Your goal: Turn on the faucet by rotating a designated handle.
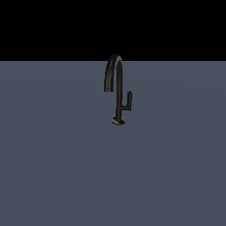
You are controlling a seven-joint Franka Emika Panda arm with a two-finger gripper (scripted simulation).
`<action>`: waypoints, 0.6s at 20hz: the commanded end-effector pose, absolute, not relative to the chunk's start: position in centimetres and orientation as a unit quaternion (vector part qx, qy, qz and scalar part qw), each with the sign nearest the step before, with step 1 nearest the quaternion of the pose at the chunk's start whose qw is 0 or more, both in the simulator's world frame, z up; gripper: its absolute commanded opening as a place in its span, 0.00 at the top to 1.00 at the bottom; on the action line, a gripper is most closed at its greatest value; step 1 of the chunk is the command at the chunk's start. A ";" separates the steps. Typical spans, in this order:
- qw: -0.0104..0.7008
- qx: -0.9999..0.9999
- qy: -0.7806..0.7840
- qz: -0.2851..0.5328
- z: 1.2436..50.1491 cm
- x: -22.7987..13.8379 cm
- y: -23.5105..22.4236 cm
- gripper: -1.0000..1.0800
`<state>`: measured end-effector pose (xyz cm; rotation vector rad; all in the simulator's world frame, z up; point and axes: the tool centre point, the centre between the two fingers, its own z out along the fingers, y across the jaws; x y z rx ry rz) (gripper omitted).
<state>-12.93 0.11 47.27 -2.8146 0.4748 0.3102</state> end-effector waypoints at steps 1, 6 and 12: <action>0.154 -0.963 0.184 0.123 46.7 -11.3 -0.2 1.00; 0.193 -0.943 0.224 0.155 45.4 -8.2 -0.9 1.00; 0.241 -0.912 0.271 0.193 43.4 -4.6 -1.9 1.00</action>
